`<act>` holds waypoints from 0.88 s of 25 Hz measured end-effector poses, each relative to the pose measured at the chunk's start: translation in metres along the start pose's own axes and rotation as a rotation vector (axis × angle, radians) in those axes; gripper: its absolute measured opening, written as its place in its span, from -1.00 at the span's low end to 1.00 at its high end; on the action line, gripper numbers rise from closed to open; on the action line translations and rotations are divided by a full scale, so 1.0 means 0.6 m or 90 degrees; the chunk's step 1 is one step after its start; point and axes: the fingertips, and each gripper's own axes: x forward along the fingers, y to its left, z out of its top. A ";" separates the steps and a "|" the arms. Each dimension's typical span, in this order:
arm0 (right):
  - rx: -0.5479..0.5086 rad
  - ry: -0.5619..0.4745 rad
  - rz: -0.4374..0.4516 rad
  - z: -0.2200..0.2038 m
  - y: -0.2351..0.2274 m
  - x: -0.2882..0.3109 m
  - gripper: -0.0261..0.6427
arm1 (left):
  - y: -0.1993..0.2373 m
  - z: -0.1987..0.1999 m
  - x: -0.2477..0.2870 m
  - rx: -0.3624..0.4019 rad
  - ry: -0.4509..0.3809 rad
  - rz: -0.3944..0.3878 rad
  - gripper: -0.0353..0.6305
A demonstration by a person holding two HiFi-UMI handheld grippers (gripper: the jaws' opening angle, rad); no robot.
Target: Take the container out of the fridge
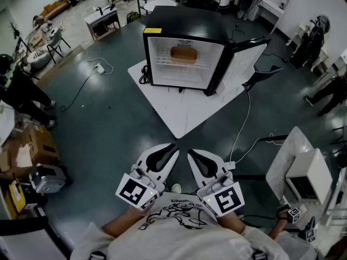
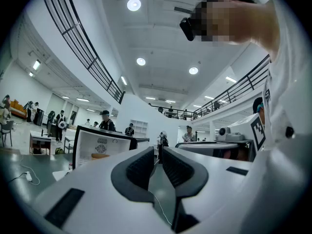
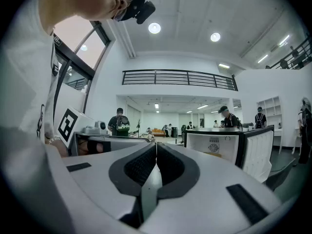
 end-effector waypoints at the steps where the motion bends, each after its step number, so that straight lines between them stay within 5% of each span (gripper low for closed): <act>1: 0.001 0.001 -0.001 0.001 0.000 0.000 -0.83 | -0.001 0.001 0.001 -0.001 0.001 -0.001 -0.70; 22: 0.019 0.017 -0.005 0.003 -0.010 0.081 -0.83 | 0.079 0.016 0.013 -0.012 -0.001 -0.033 -0.70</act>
